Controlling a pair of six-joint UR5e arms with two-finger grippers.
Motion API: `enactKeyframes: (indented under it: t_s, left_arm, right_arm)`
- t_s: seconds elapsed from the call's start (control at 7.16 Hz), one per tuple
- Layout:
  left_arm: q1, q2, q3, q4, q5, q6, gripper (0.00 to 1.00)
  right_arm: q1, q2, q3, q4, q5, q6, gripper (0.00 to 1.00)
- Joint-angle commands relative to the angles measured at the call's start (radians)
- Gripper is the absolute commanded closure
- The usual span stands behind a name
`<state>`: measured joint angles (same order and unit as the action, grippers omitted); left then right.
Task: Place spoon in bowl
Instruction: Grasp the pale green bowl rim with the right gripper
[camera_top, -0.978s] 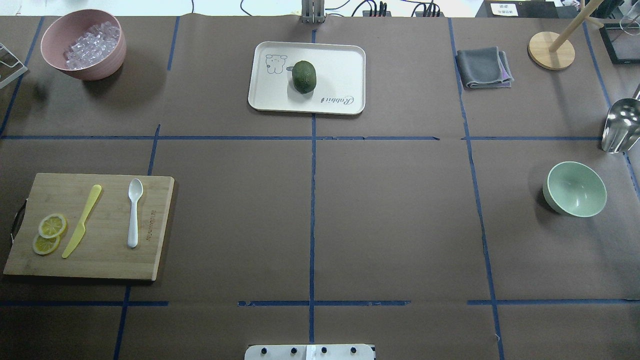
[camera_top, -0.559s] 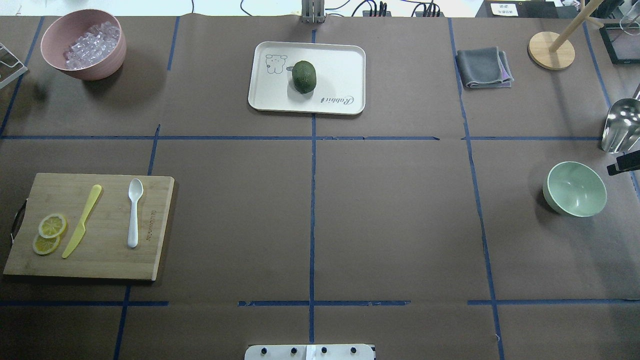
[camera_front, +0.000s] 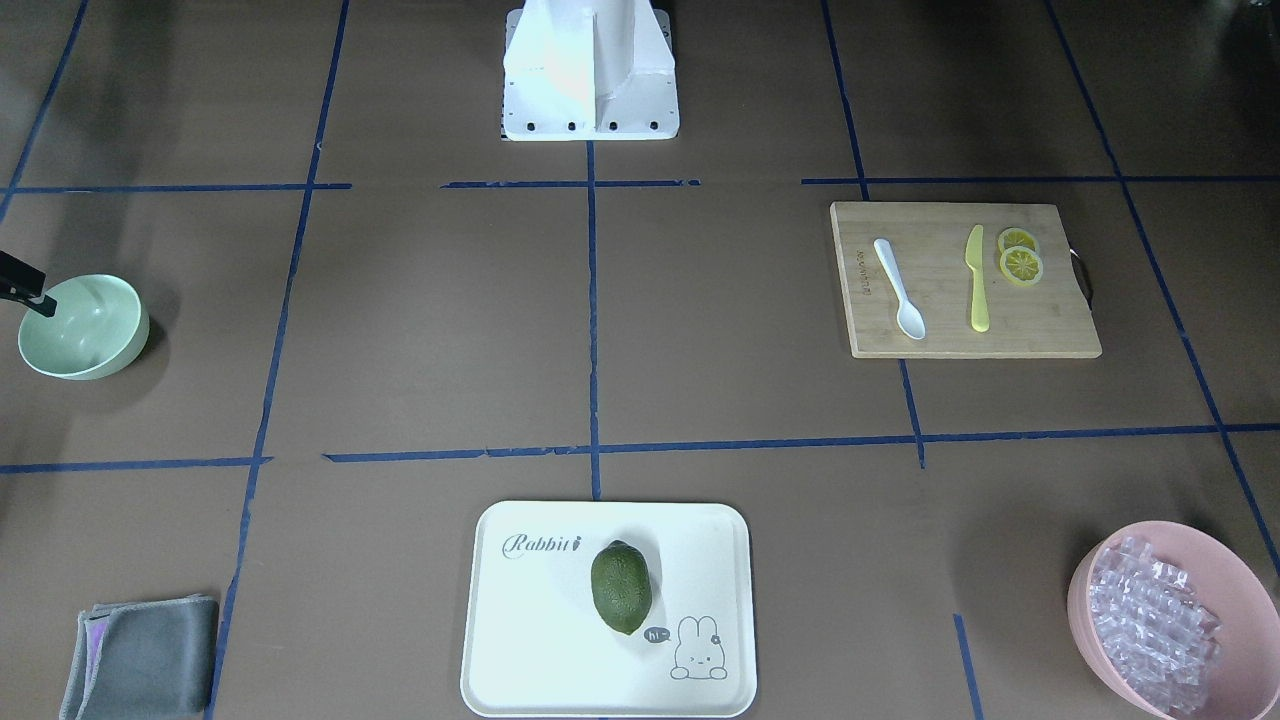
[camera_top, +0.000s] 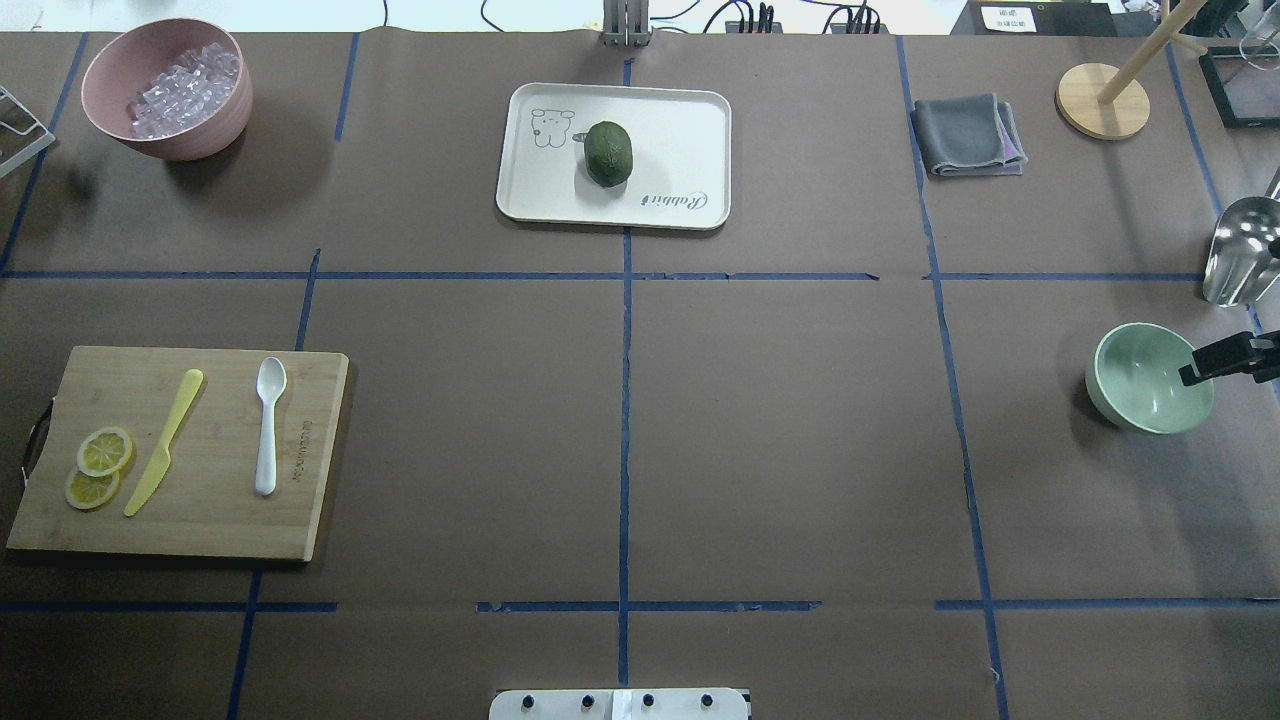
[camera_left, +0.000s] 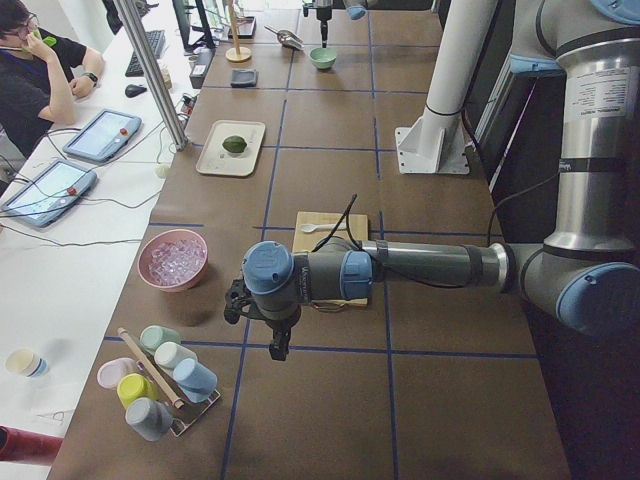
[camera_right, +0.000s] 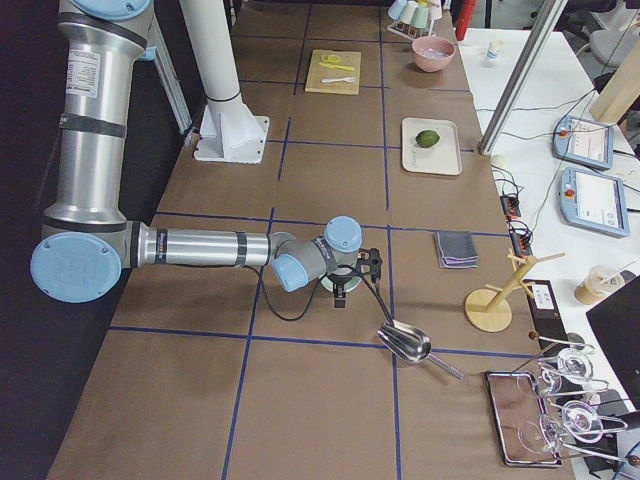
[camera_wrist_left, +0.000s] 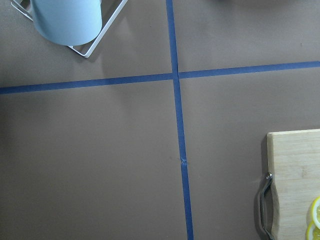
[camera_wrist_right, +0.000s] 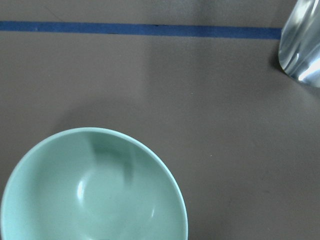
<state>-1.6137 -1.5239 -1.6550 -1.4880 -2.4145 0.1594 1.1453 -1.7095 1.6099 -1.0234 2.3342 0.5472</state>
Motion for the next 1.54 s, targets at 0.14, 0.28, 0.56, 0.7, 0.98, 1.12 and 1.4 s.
enactKeyframes:
  t_s: [0.14,0.28,0.56,0.7,0.98,1.12,1.4]
  left_arm:
    - [0.000,0.001,-0.006,0.000,0.000,0.000,0.00]
    - [0.000,0.001,-0.006,0.000,0.000,0.002,0.00]
    - [0.000,0.008,-0.008,-0.002,0.000,0.003,0.00]
    - [0.000,0.008,-0.012,0.000,-0.002,0.000,0.00]
    - [0.000,0.008,-0.023,0.000,-0.002,-0.003,0.00]
    - [0.000,0.008,-0.023,0.000,-0.002,-0.003,0.00]
    - [0.000,0.008,-0.023,0.000,0.000,-0.003,0.00]
  right_arm:
    - [-0.010,0.033,-0.047,0.000,0.004,0.002,0.62]
    - [-0.010,0.033,-0.044,0.000,0.005,-0.001,0.96]
    - [-0.010,0.034,-0.032,0.000,0.008,0.005,1.00]
    - [-0.009,0.034,-0.009,-0.001,0.023,0.005,1.00]
    - [0.004,0.033,0.103,-0.001,0.118,0.076,1.00]
    - [0.001,0.077,0.189,-0.003,0.122,0.255,1.00]
    - [-0.115,0.207,0.273,-0.012,0.070,0.565,1.00]
